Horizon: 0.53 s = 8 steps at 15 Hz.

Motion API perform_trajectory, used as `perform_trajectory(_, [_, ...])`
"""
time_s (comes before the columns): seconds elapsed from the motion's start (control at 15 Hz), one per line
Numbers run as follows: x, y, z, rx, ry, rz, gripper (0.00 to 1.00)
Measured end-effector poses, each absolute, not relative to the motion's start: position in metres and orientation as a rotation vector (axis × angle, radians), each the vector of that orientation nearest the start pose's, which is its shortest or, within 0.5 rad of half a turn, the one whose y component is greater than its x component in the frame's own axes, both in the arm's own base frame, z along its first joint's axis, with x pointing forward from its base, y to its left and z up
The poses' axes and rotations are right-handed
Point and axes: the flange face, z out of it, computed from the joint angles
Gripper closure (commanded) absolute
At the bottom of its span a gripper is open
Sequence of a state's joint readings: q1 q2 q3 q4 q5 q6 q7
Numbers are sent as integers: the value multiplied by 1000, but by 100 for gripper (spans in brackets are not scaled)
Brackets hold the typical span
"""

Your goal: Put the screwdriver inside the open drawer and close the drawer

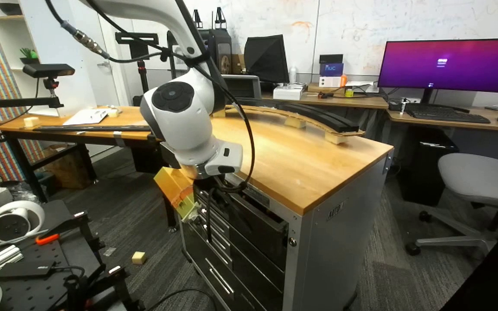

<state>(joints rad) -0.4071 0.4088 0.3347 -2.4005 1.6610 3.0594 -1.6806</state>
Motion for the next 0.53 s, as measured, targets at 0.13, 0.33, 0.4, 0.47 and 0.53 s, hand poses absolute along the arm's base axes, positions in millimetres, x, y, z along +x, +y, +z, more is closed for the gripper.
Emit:
perform_trajectory(0.13, [438, -98, 143, -2896, 93, -603, 94])
perform_trajectory(0.33, [442, -100, 138, -2868, 81, -694, 94])
perform_trajectory(0.4, [442, -101, 135, -2854, 88, -727, 68])
perform_trajectory(0.47, [440, -102, 133, -2839, 106, -762, 68])
perform_trajectory(0.53, [438, -103, 131, -2829, 134, -778, 65])
